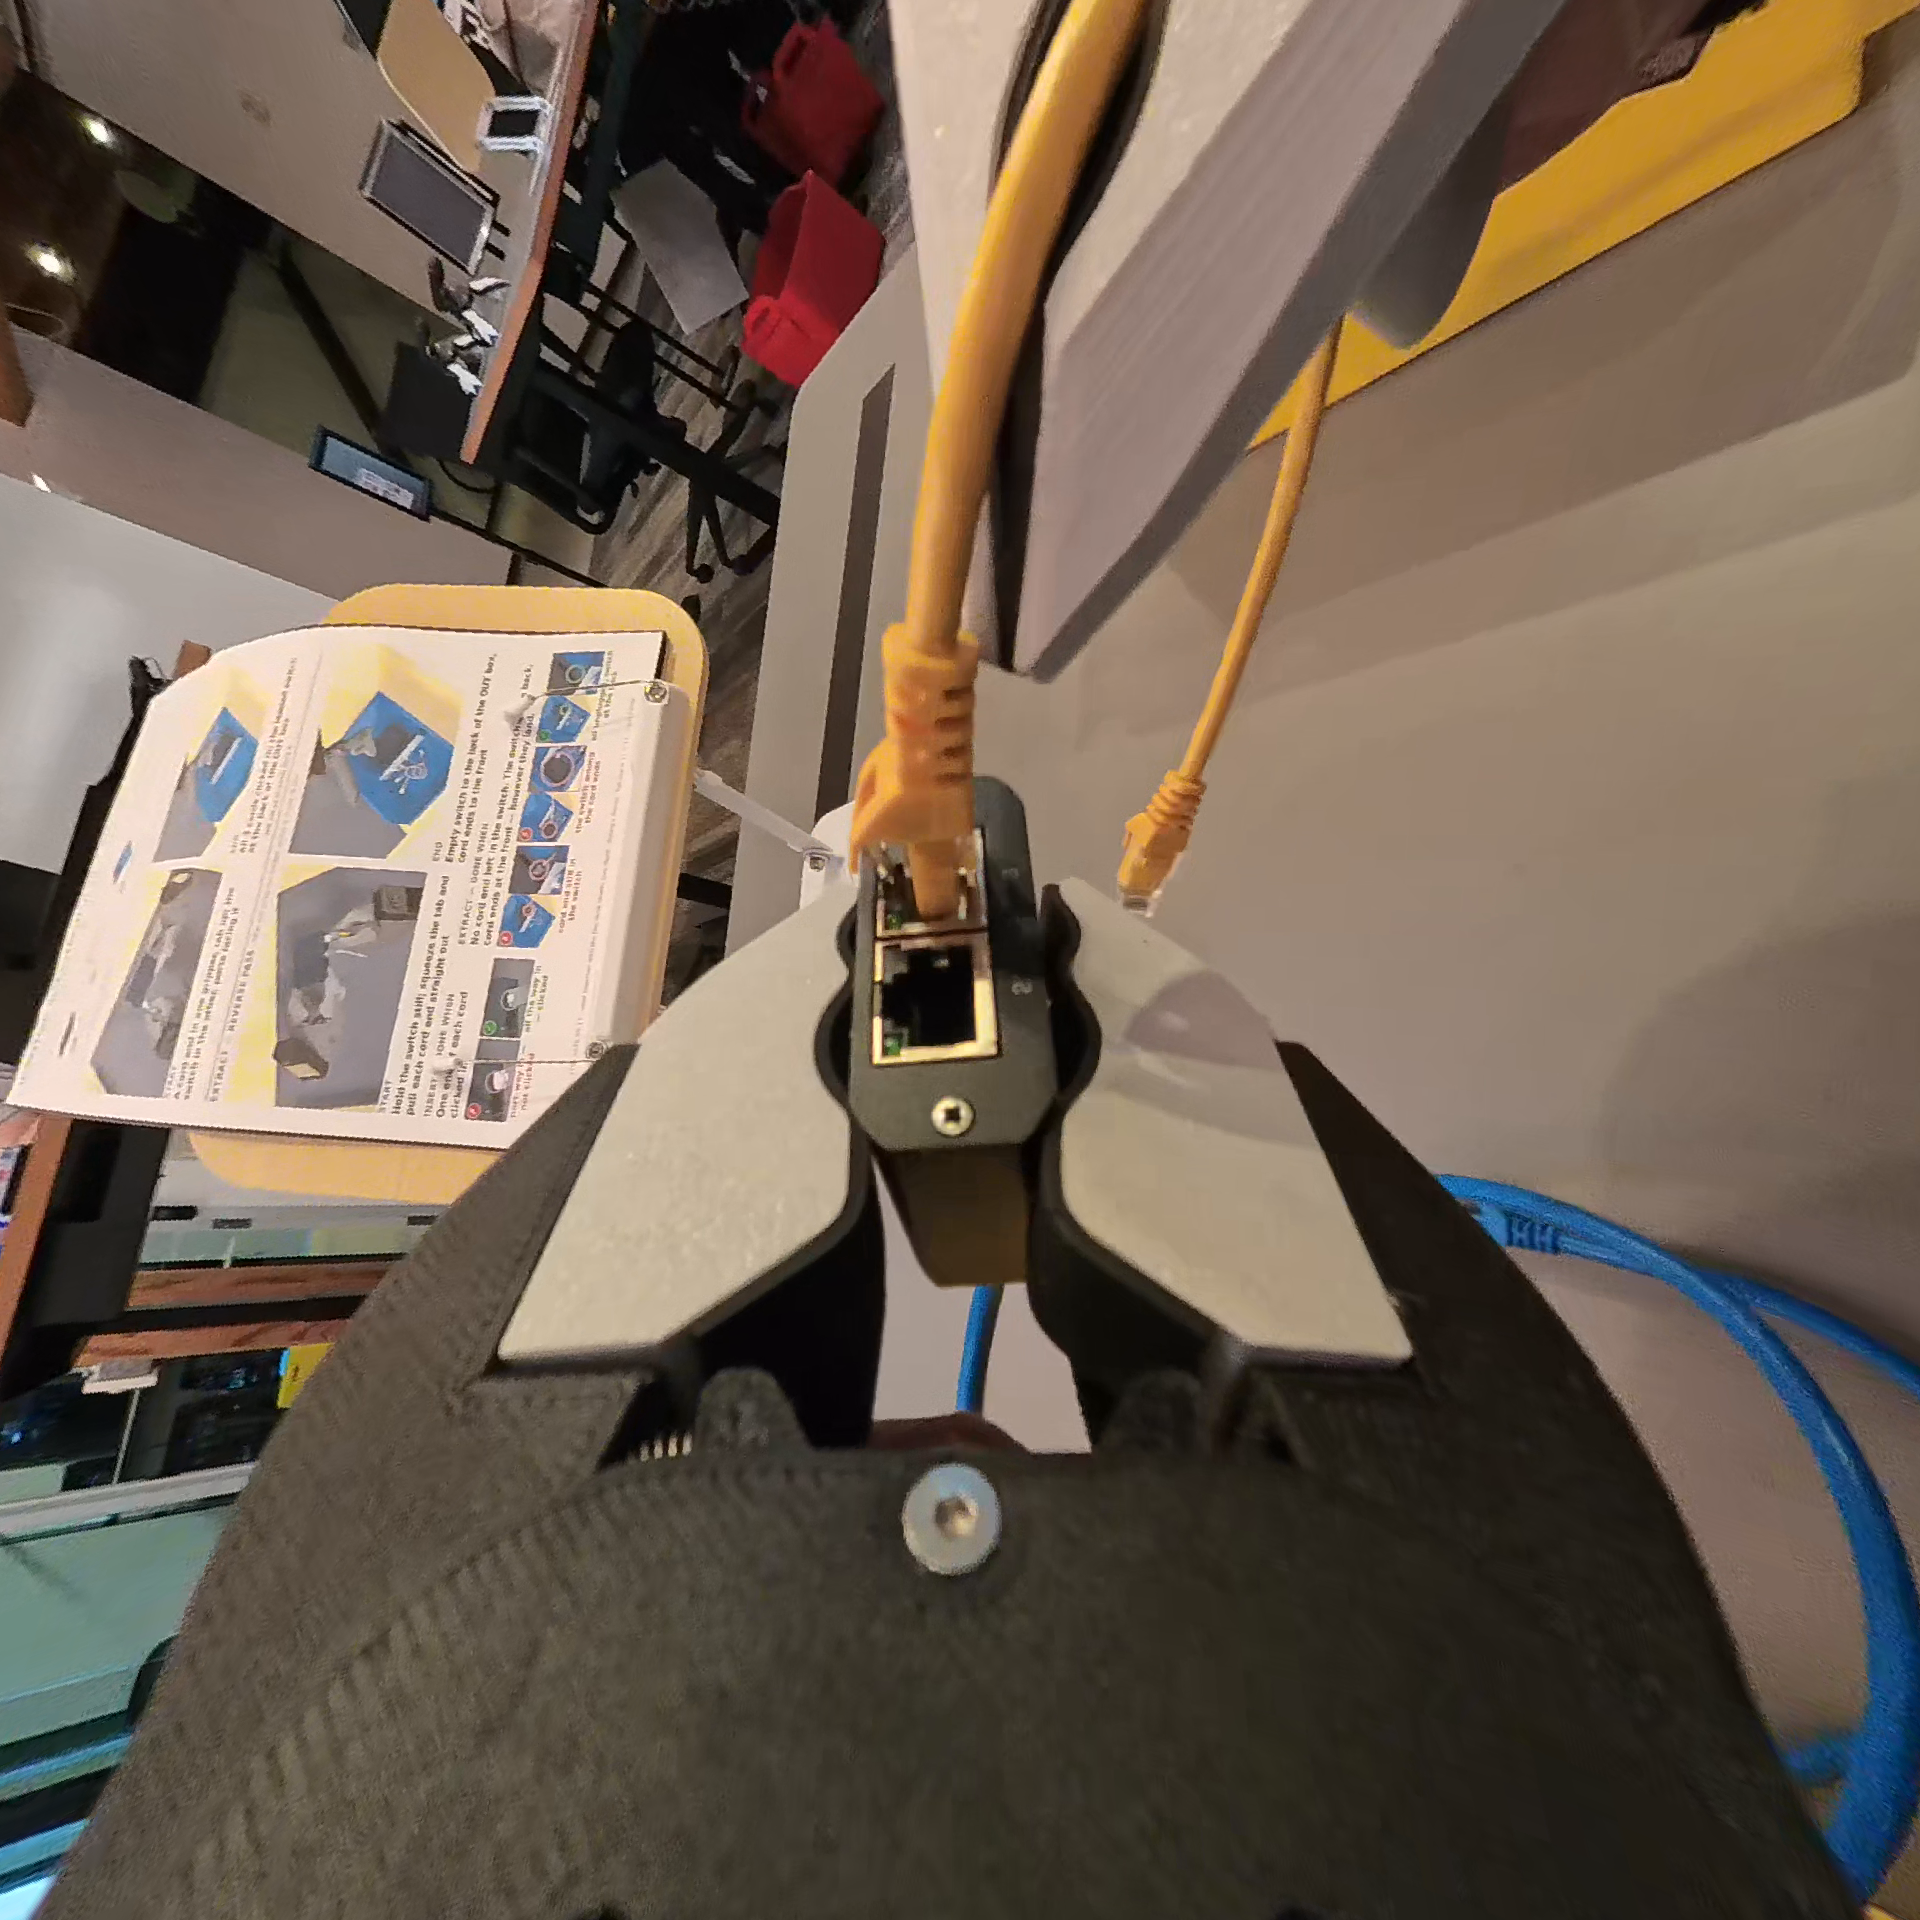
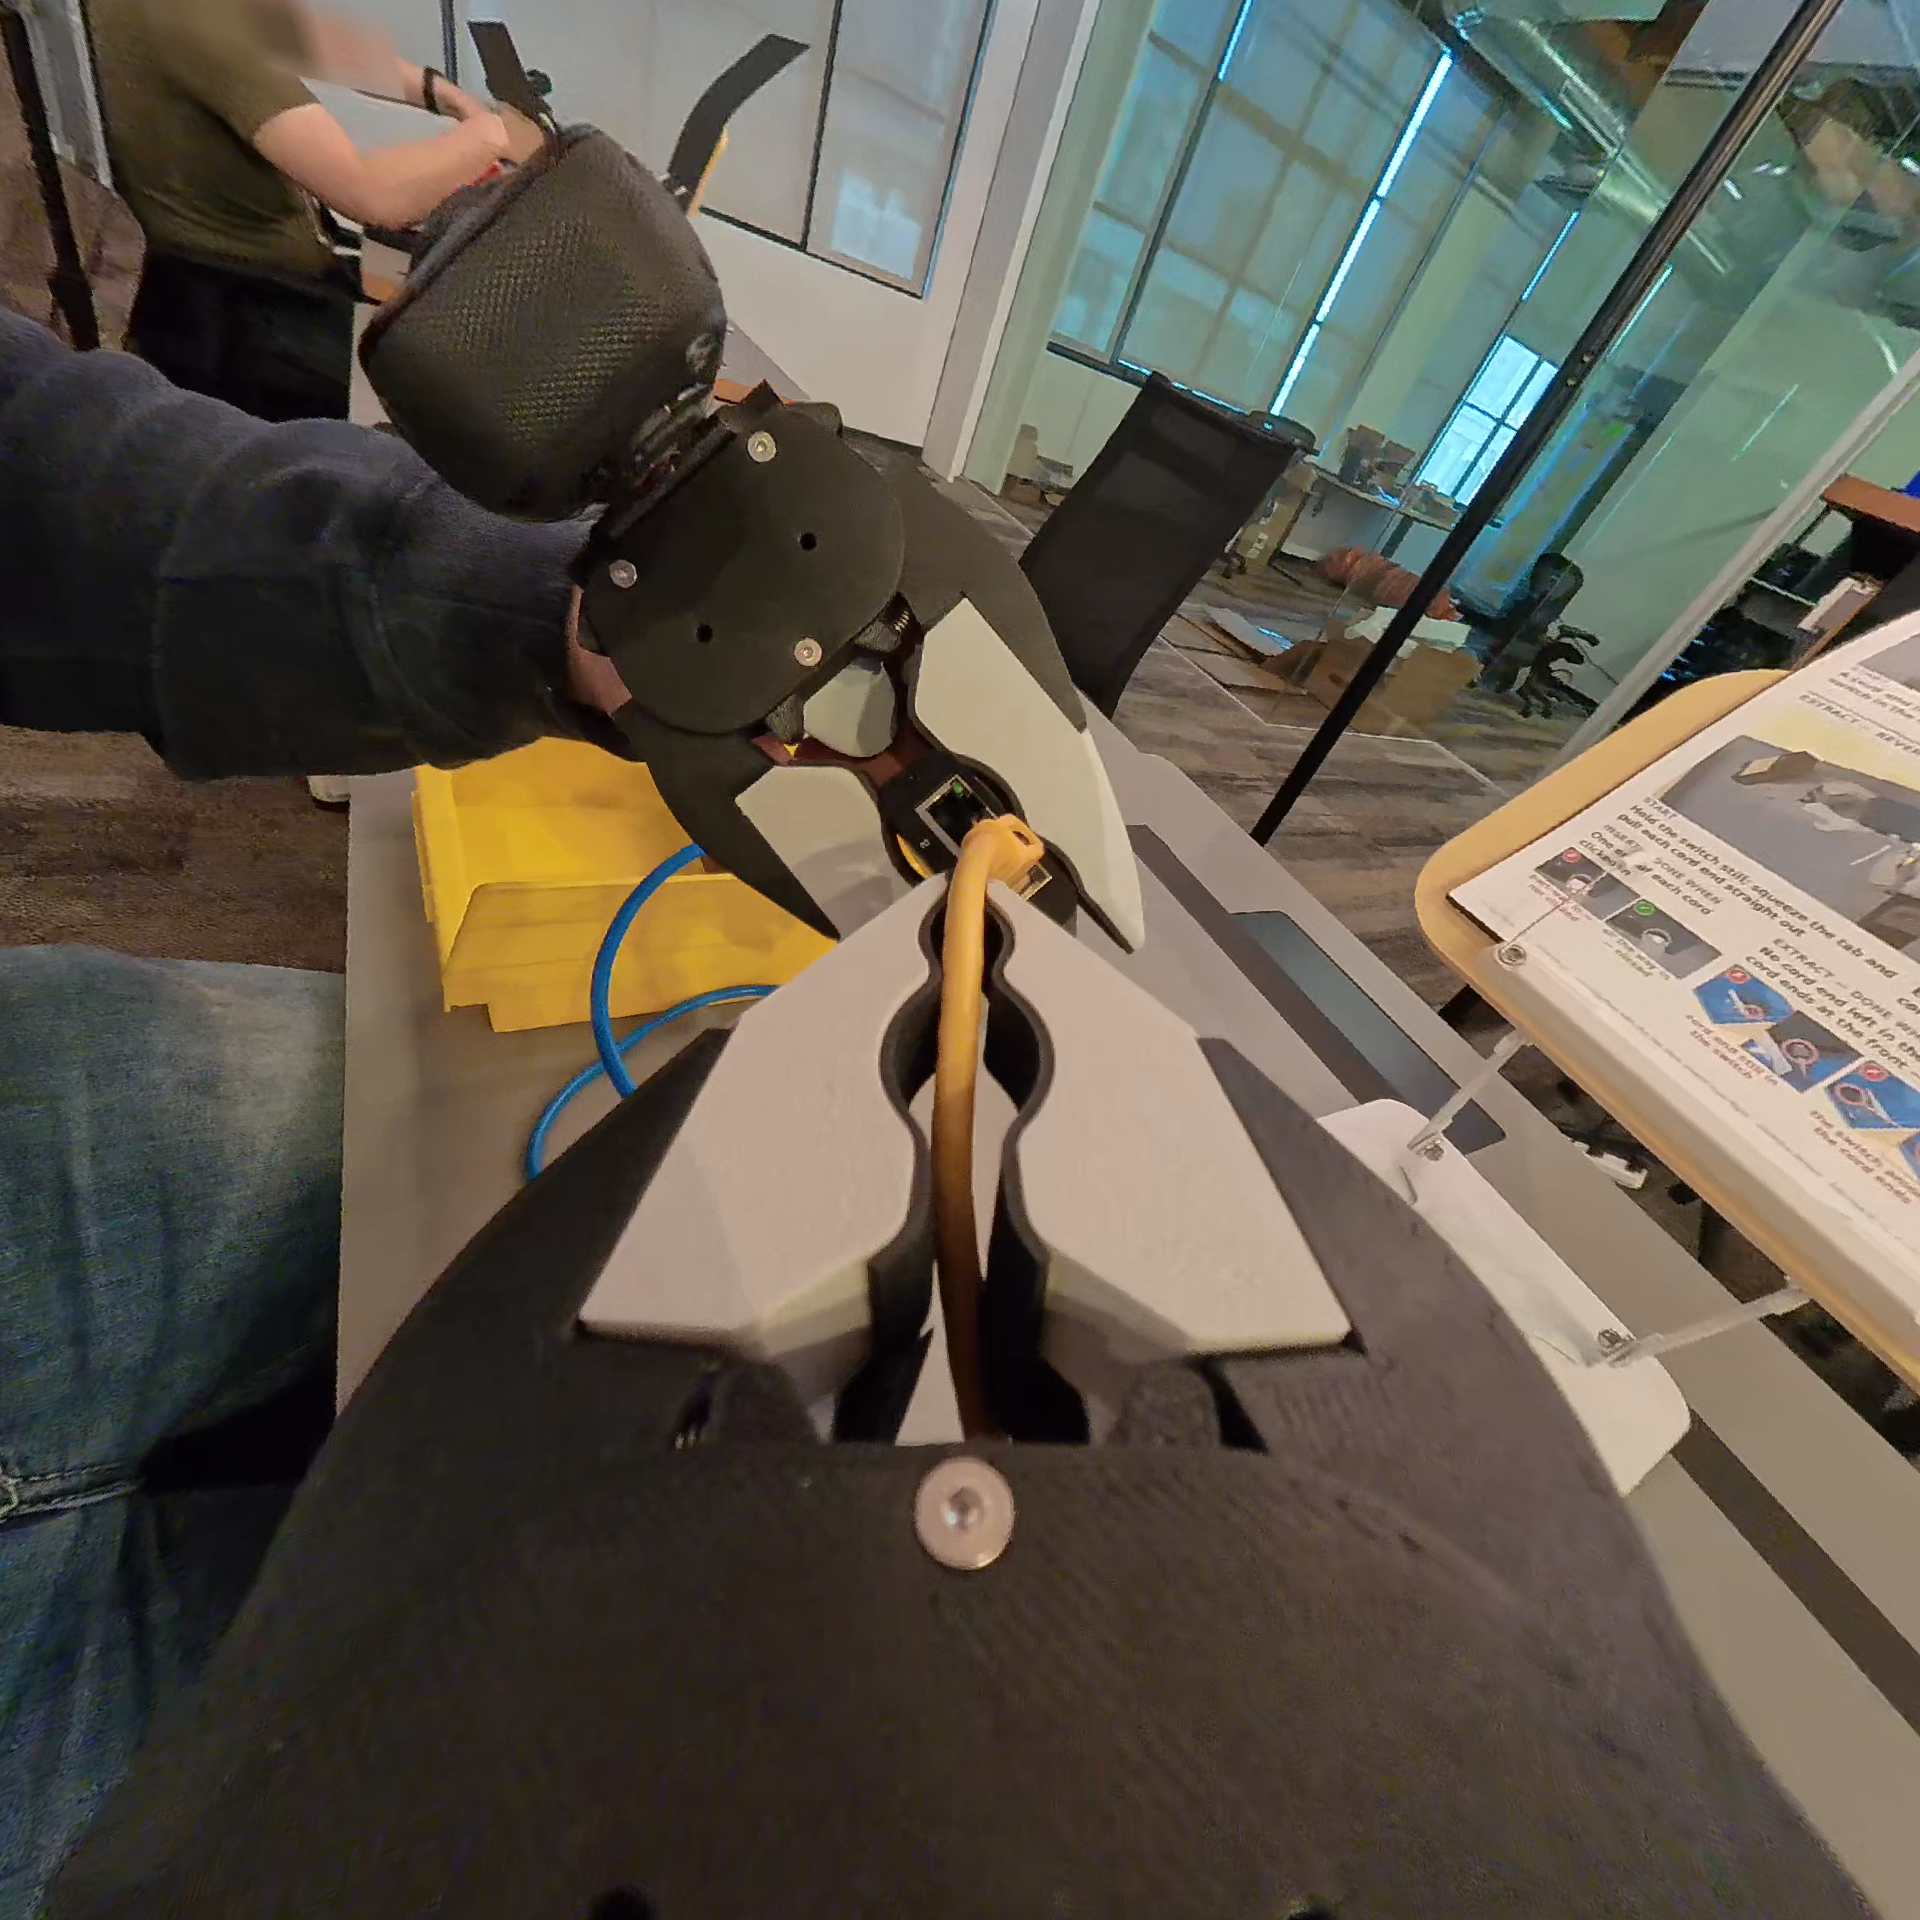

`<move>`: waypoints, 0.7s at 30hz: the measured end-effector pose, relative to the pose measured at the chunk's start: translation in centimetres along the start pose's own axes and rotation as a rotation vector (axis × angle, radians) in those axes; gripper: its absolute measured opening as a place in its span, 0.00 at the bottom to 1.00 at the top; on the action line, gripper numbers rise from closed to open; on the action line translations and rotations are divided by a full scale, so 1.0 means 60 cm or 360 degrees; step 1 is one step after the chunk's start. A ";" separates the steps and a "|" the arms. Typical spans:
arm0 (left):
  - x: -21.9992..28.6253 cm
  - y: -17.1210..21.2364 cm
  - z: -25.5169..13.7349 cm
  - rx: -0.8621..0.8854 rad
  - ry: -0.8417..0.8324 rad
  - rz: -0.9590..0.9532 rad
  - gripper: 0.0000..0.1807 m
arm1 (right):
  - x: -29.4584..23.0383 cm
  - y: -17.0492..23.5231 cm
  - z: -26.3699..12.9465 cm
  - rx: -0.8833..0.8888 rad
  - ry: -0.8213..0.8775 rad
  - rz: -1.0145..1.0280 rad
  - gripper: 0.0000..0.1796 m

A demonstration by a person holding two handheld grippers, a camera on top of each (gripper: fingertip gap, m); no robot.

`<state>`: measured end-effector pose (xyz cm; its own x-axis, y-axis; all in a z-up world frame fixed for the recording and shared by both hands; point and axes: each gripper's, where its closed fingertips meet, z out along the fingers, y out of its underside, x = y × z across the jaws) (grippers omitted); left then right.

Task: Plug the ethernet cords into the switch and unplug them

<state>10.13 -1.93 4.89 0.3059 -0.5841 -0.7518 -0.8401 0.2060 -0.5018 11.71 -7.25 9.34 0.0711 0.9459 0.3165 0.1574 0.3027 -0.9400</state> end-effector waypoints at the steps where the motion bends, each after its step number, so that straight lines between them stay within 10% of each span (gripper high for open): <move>1: 0.000 -0.001 -0.001 -0.0001 0.0007 -0.0009 0.16 | 0.001 0.002 0.000 -0.0003 -0.0009 0.0006 0.00; 21: -0.043 -0.005 -0.017 -0.0145 -0.0262 0.0293 0.16 | 0.019 -0.013 -0.036 -0.0012 0.0079 -0.0349 0.10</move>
<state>9.13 -1.31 7.43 0.2067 -0.4062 -0.8901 -0.9230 0.2209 -0.3151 13.79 -6.68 10.69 0.0828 0.8507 0.5192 0.1819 0.4993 -0.8471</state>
